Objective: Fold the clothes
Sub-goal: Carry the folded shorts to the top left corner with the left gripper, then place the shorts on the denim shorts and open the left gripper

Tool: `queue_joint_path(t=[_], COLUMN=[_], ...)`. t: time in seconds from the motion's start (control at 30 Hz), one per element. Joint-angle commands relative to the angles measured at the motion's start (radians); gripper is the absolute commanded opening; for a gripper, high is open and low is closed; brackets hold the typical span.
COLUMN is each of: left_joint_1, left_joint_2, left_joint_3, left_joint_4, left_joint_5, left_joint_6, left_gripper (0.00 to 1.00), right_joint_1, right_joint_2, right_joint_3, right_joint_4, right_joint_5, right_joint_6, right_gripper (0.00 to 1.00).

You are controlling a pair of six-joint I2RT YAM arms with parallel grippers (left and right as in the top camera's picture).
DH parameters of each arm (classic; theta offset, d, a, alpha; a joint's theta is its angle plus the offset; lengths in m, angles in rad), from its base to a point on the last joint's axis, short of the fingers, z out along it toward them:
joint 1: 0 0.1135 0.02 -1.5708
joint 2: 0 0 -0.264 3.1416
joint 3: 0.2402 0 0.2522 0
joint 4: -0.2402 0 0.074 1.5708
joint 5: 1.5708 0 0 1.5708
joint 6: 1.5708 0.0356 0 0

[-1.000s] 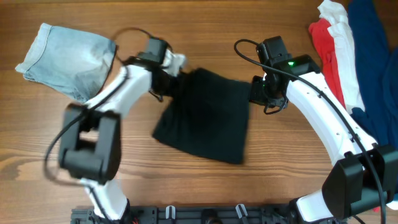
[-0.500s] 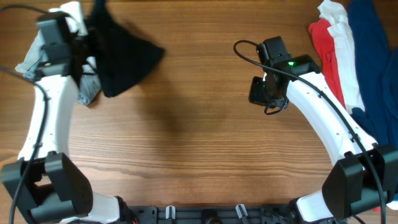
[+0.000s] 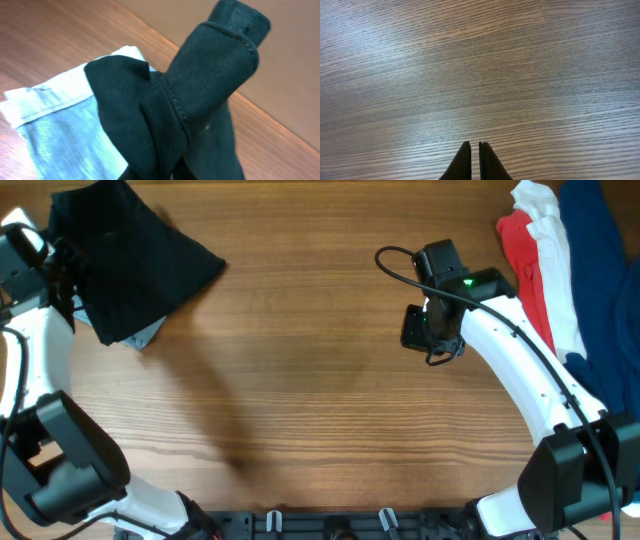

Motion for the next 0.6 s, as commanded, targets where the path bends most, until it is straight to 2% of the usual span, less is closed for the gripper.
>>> queue_joint_path(t=[0.0,0.2,0.43,0.57], left_joint_1=[0.043,0.095,0.098,0.098], left_joint_2=[-0.006,-0.006,0.021,0.019], left_joint_3=[0.005,0.005,0.005,0.005], left_joint_4=[0.047,0.092,0.077,0.160], left_joint_5=[-0.018,-0.027,-0.040,-0.037], left_joint_6=[-0.026,-0.151,-0.145,-0.145], left_gripper=[0.04,0.04,0.04,0.04], right_joint_1=[-0.005,-0.005,-0.005,-0.005], right_joint_2=[-0.002,-0.002,-0.002,-0.002], right_joint_3=[-0.001,-0.001,-0.001,-0.001], right_joint_4=[-0.004,-0.006,-0.009,-0.015], right_joint_5=[0.024,0.024,0.024,0.024], right_joint_6=[-0.013,-0.013,-0.013,-0.014], right_gripper=[0.07,0.07,0.07,0.07])
